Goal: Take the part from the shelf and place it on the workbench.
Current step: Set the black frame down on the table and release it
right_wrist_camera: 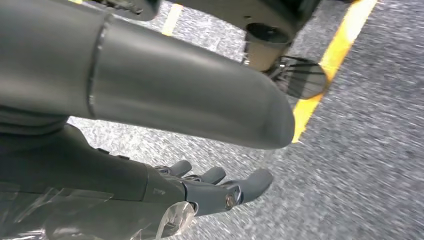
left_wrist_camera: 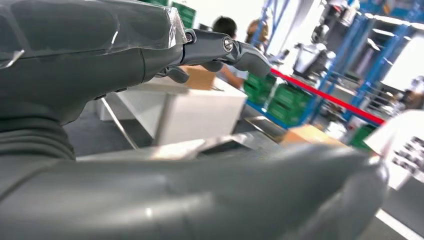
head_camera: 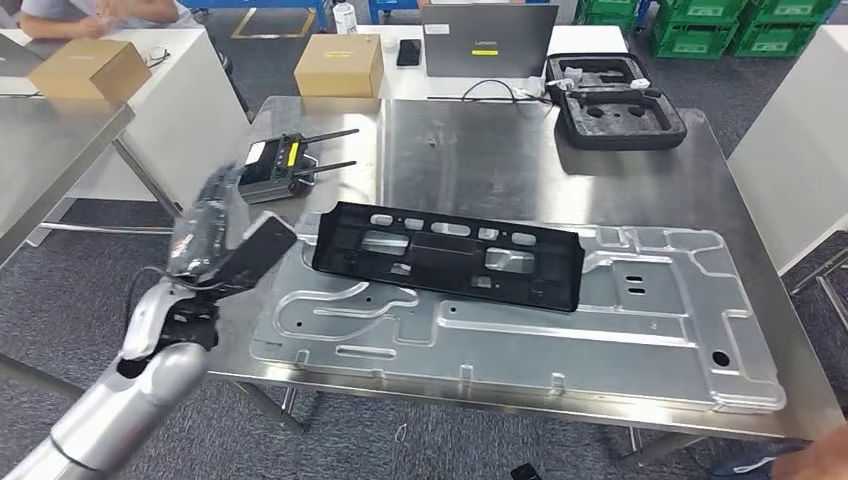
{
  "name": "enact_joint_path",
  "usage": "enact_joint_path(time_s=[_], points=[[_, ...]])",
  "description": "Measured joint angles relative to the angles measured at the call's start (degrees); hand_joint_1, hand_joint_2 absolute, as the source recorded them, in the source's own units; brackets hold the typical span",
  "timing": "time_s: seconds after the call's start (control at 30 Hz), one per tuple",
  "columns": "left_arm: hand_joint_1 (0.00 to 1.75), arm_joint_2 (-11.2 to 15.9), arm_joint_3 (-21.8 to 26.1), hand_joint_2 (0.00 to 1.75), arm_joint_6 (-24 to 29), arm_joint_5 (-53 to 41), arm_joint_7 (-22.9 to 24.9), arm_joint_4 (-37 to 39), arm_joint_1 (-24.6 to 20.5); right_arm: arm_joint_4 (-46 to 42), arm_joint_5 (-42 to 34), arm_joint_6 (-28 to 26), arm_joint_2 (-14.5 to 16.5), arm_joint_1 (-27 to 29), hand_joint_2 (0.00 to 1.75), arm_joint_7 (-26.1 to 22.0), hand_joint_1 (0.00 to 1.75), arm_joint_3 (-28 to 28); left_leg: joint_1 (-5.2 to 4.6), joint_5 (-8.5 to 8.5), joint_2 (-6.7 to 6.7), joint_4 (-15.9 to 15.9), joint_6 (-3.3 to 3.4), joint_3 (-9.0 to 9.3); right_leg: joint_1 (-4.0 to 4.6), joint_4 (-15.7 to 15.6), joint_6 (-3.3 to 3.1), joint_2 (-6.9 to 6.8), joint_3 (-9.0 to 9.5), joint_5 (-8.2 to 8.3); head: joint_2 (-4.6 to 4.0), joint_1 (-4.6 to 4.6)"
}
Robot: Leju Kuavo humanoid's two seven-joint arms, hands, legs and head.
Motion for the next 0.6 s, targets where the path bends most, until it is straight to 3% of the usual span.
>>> enact_joint_path(time_s=[0.03, 0.1, 0.17, 0.2, 0.23, 0.3, 0.37, 0.4, 0.5, 0.53, 0.6], points=[[0.00, 1.2, 0.9, 0.00, 0.4, 0.0, 0.3, -1.0, 1.0, 0.0, 0.0, 0.0, -0.1, 0.1, 0.00, 0.1, 0.00, 0.0, 0.08, -1.26, 0.03, 1.5, 0.02, -0.63, 0.15, -0.3, -0.69, -0.06, -0.09, 0.41, 0.00, -0.07], [0.00, 3.3, 2.9, 0.00, 1.4, 0.0, 0.7, -2.8, 3.0, 0.0, 0.0, 0.1, -0.3, 0.2, 0.00, 0.3, 0.00, 0.0, -0.34, -6.04, 0.04, 8.6, 0.43, -3.43, 0.52, -0.9, -1.80, -0.19, -0.44, 1.22, 0.00, -0.20], [0.00, 5.2, 5.1, 0.00, 2.1, 0.0, 0.8, -4.5, 5.2, 0.0, 0.1, 0.2, -0.5, 0.4, 0.00, 0.3, 0.00, -0.1, -1.00, -10.14, 0.01, 16.6, 0.87, -6.26, 1.06, -1.2, -2.32, -0.31, -1.05, 1.87, 0.00, -0.28], [0.00, 6.0, 6.1, 0.00, 2.3, 0.0, 0.8, -5.2, 6.3, 0.0, 0.1, 0.2, -0.6, 0.5, 0.00, 0.3, 0.00, -0.1, -1.29, -10.76, 0.01, 18.2, 1.16, -6.42, 1.33, -1.2, -2.41, -0.36, -1.38, 2.16, 0.00, -0.30], [0.00, 6.7, 7.0, 0.00, 2.4, 0.0, 0.8, -5.9, 7.4, 0.0, 0.1, 0.2, -0.7, 0.6, 0.00, 0.3, 0.00, -0.1, -1.54, -10.35, 0.01, 17.4, 1.54, -5.42, 1.50, -1.2, -2.40, -0.36, -1.69, 2.44, 0.00, -0.32], [0.00, 7.8, 8.7, 0.00, 2.5, 0.0, 0.8, -7.3, 8.7, 0.0, 0.2, 0.2, -0.7, 0.6, 0.00, 0.3, 0.00, -0.1, -1.94, -7.60, 0.04, 9.7, 2.30, -0.43, 1.67, -1.2, -2.12, -0.38, -2.19, 2.99, 0.00, -0.32], [0.00, 8.7, 10.2, 0.00, 2.6, 0.0, 0.8, -8.5, 9.4, 0.0, 0.2, 0.2, -0.9, 0.6, 0.00, 0.3, 0.00, -0.2, -2.33, -5.53, -0.01, 2.4, 2.49, 3.71, 1.95, -1.2, -1.58, -0.41, -2.58, 3.54, 0.00, -0.28], [0.00, 9.0, 10.9, 0.00, 2.7, 0.0, 0.8, -9.1, 9.9, 0.0, 0.3, 0.2, -1.0, 0.5, 0.00, 0.3, 0.00, -0.2, -2.53, -5.08, -0.07, 0.8, 2.54, 4.47, 2.08, -1.3, -1.25, -0.43, -2.68, 3.90, 0.00, -0.24], [0.00, 9.6, 12.6, 0.00, 3.1, 0.0, 0.8, -10.3, 12.0, 0.0, 0.5, 0.1, -1.2, 0.6, 0.00, 0.3, 0.00, -0.4, -2.84, -3.97, -0.12, 0.5, 3.34, 3.67, 1.98, -1.7, -0.32, -0.47, -3.09, 4.47, 0.00, -0.14], [0.00, 9.7, 13.1, 0.00, 3.3, 0.0, 0.8, -10.6, 12.5, 0.0, 0.5, 0.2, -1.3, 0.6, 0.00, 0.3, 0.00, -0.5, -2.82, -3.46, -0.08, 0.5, 3.78, 3.23, 1.90, -0.6, -0.13, -0.57, -3.65, 3.21, 0.00, -0.11], [0.00, 9.9, 14.2, 0.00, 3.6, 0.1, 0.7, -11.3, 13.4, 0.0, 0.5, 0.2, -1.5, 0.6, 0.00, 0.3, 0.00, -0.5, -2.87, -2.48, 0.02, 0.4, 4.52, 2.22, 1.89, 5.5, 0.06, -0.82, -5.86, -2.06, 0.00, -0.05]])
